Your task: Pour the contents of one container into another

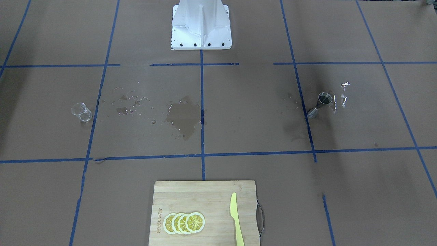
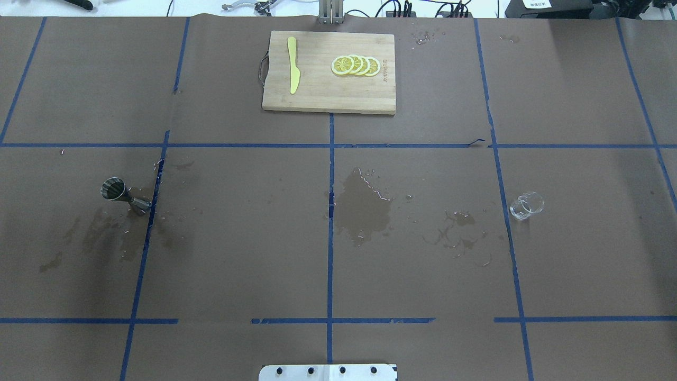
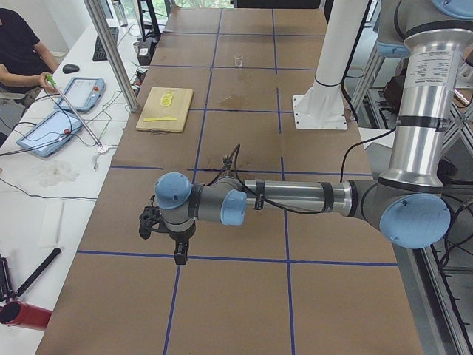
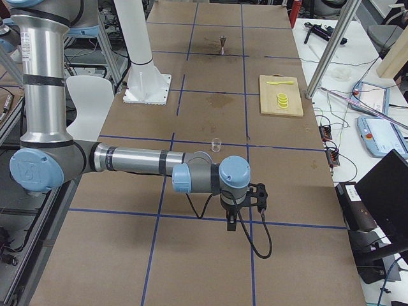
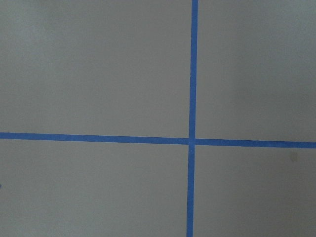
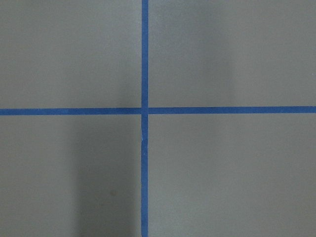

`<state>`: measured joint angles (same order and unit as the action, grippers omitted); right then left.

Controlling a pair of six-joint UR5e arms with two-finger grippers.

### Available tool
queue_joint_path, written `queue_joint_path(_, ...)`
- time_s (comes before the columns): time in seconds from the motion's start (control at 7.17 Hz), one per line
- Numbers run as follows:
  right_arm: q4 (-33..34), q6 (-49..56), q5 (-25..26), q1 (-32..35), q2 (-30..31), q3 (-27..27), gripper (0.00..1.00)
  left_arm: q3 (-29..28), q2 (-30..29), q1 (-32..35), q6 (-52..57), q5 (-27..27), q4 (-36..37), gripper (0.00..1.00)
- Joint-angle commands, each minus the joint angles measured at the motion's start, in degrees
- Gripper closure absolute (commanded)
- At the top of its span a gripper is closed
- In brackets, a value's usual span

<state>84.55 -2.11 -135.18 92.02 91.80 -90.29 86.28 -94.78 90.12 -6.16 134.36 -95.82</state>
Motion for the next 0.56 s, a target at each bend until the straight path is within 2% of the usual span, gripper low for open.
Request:
queue_joint_path(0.0, 0.0, 0.0, 0.0, 0.1, 0.0, -0.1, 0.0, 0.0, -0.1, 0.0, 0.2, -0.2, -0.1, 0.0)
queue_joint_path(0.42, 0.0, 0.0, 0.0, 0.7, -0.2, -0.4, 0.0, -0.5, 0.1, -2.4, 0.2, -0.2, -0.2, 0.0)
